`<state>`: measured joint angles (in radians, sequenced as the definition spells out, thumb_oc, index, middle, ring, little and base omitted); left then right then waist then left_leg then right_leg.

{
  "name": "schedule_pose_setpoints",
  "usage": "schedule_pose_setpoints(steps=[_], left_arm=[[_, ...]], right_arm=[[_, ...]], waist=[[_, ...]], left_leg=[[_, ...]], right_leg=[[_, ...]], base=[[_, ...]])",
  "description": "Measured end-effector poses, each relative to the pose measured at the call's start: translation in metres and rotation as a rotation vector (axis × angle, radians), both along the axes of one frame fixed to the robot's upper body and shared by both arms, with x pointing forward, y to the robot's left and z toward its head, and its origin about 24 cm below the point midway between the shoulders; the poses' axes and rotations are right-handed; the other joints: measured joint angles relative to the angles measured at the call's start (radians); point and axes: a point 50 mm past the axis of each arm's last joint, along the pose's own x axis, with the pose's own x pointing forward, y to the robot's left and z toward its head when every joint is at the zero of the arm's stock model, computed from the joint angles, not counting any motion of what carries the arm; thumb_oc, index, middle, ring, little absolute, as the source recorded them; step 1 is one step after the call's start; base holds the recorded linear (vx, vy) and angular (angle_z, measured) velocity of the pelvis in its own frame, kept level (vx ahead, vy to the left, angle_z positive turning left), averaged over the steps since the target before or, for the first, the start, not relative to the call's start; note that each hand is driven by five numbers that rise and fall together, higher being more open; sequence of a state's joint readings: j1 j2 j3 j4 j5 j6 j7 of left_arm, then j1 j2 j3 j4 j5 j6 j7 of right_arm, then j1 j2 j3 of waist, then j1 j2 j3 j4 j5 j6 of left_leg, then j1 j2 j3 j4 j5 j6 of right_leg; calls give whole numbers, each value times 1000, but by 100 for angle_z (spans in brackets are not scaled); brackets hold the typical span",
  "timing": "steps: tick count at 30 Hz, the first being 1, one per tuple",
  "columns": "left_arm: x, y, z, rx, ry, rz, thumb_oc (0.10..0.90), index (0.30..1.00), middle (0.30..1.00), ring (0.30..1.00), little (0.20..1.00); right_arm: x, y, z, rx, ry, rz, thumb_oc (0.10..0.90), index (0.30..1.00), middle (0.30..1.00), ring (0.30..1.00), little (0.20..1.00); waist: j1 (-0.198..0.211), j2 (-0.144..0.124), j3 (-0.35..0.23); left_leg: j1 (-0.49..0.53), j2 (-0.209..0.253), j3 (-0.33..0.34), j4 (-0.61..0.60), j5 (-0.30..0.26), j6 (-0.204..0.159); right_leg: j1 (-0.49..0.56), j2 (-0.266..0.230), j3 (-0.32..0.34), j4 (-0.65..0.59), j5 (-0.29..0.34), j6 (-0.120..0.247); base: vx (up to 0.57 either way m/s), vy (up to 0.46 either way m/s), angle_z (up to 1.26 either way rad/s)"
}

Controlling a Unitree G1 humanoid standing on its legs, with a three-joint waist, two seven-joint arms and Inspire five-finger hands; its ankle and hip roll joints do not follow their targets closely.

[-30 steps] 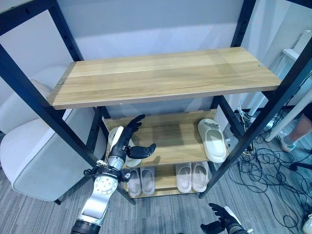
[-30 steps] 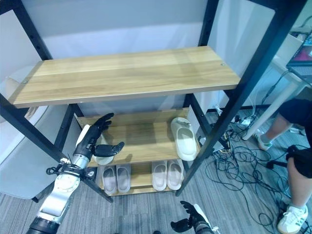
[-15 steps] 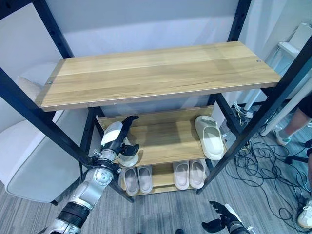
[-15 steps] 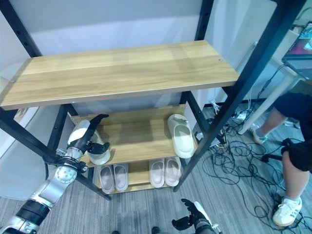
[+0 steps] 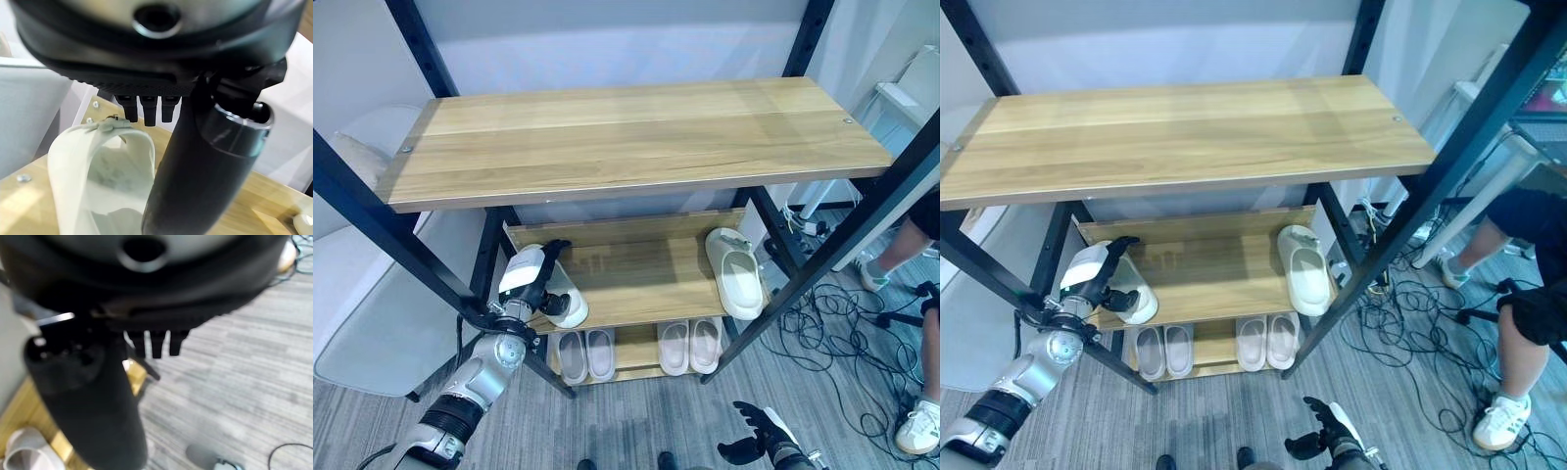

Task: Arrange the slippers neatly on the shoe rack.

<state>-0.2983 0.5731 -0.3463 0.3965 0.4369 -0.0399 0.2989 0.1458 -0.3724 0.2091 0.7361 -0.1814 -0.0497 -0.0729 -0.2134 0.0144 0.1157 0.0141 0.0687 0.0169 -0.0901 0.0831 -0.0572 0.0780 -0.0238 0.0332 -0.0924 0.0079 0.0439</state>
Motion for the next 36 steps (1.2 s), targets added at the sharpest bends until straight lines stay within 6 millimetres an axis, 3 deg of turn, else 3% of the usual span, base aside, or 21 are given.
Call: schedule_pose_setpoints(steps=[26,27,28,29,36], left_arm=[[29,21,17,56,-76,164,800,900,900,900,900],[29,22,17,57,-74,167,767,851,851,851,851],[30,23,16,64,-68,174,427,340,340,340,340],[31,24,15,70,-62,180,400,300,300,300,300],[37,24,15,116,-40,172,400,300,300,300,300]], right_arm=[[-3,4,-2,12,9,17,800,900,900,900,900],[-4,4,-2,12,9,16,800,900,900,900,900],[-3,4,-2,12,9,16,800,900,900,900,900],[-3,4,-2,12,8,16,800,900,900,900,900],[-3,5,-2,17,5,14,800,900,900,900,900]], waist=[[-32,-15,16],[-33,-15,16],[-34,-15,16],[-36,-15,16],[-44,-20,20]], left_leg=[[-4,1,26,0,-1,0],[-4,1,27,0,-1,0],[-4,0,28,0,-1,0],[-4,0,29,0,-1,0],[-6,0,31,0,-1,0]], right_leg=[[-13,-1,17,0,2,0],[-13,-1,18,0,2,0],[-14,-2,19,0,2,0],[-15,-2,21,0,2,1],[-18,-2,24,0,5,2]], base=[[9,-4,-2],[12,-9,-7],[0,0,0],[0,0,0],[0,0,0]])
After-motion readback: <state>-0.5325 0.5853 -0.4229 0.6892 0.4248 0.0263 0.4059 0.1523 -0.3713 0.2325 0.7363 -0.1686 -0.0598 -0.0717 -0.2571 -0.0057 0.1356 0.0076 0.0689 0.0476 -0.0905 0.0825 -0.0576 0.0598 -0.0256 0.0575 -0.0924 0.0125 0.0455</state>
